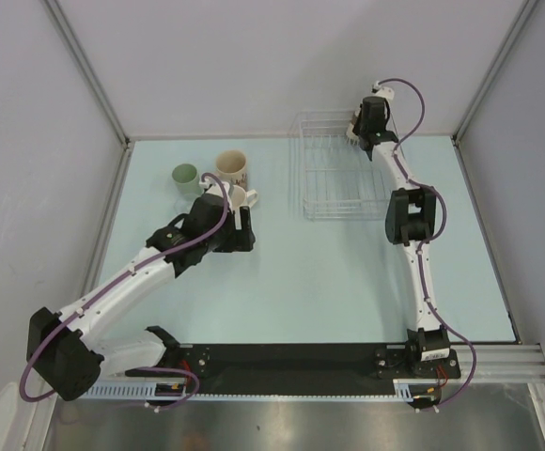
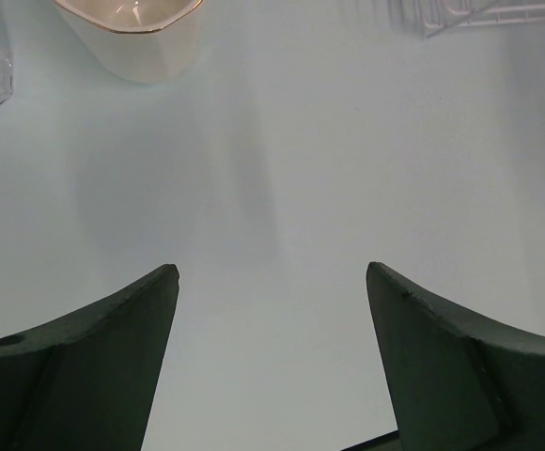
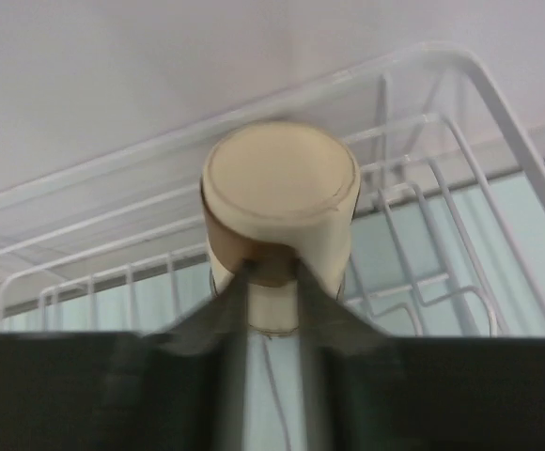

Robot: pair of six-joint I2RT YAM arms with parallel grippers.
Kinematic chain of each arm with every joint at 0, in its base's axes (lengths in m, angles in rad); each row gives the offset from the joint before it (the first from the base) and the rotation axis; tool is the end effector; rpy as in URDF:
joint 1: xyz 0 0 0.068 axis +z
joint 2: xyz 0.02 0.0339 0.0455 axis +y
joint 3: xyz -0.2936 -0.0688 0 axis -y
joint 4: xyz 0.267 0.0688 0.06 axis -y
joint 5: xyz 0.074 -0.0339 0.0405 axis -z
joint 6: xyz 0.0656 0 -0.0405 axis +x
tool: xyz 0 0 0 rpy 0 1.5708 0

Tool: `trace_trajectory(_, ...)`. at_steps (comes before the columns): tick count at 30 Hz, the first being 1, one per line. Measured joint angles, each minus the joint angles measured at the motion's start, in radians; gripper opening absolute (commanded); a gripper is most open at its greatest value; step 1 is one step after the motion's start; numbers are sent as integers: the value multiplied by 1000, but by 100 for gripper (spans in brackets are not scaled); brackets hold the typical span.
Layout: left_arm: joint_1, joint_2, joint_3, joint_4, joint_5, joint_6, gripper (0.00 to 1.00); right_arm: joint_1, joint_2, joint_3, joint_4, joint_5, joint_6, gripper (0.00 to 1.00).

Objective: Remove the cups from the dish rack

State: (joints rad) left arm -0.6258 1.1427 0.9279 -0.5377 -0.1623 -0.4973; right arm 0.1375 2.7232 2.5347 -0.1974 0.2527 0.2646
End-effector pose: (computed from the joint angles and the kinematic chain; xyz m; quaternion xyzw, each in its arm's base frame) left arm 0.2275 -0.1513 0.2875 0.0265 0.9146 -0.1482 0.3752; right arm 0.6849 0.0782 0.1899 0.1225 0.8168 0.0082 0.5637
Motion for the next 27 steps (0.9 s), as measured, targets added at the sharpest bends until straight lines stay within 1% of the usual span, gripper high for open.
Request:
trace_trajectory(4, -3, 0, -2, 6, -1, 0, 86, 6, -27, -3, 32, -4, 14, 0)
trace_trajectory(11, -6, 0, -17, 14, -2, -1, 86, 4, -23, -36, 13, 5, 14, 0)
trace_trajectory(12, -7, 0, -19, 15, -2, -1, 86, 4, -23, -39, 14, 7, 14, 13)
trace_trajectory(13, -7, 0, -21, 17, -2, -1, 86, 4, -23, -47, 21, 11, 14, 29)
trace_trajectory(14, -7, 0, -23, 20, -2, -2, 86, 4, -26, -60, 28, 12, 14, 39)
trace_trajectory(15, -7, 0, -24, 22, -2, -3, 86, 4, -29, -78, 37, 12, 18, 57)
trace_trajectory(17, -8, 0, -32, 28, -2, -4, 86, 7, -34, -117, 68, 3, 27, 77)
trace_trajectory(20, -10, 0, -38, 29, -2, -10, 86, 19, -52, -163, 105, -3, 27, 84)
trace_trajectory(24, -12, 0, -39, 31, -2, -10, 87, 20, -64, -182, 114, -4, 22, 85)
trace_trajectory(27, -13, 0, -39, 32, -2, -10, 87, 20, -93, -232, 132, -8, 22, 85)
